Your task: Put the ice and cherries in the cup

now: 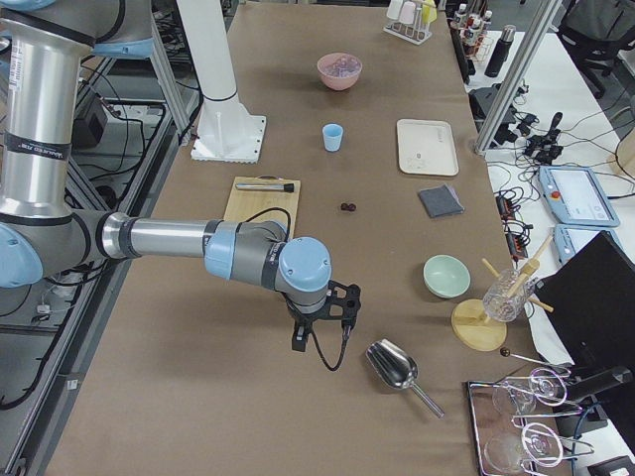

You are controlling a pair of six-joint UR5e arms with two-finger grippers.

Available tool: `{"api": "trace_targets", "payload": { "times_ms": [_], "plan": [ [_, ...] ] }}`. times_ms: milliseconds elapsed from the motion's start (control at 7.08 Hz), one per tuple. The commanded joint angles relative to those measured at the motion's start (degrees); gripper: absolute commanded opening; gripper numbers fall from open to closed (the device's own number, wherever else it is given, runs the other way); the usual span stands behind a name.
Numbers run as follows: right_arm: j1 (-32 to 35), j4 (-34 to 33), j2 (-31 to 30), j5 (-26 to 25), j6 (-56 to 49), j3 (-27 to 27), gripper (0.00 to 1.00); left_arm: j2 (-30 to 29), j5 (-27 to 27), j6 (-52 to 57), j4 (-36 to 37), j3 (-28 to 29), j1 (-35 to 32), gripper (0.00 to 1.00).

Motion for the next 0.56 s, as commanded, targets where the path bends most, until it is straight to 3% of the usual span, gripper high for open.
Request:
{"api": "trace_targets", "payload": {
  "times_ms": [0, 424],
  "plan": [
    [0.04, 0.05, 0.06, 0.01, 0.04, 0.16, 1.00, 1.40, 0.00, 0.96, -1.22, -0.62, -0.09, 0.97],
    [-0.05, 0.05, 0.06, 0.19, 0.04, 0.16, 1.00, 1.68, 0.09, 1.06, -1.67, -0.27, -0.36, 0.97]
  ]
}}
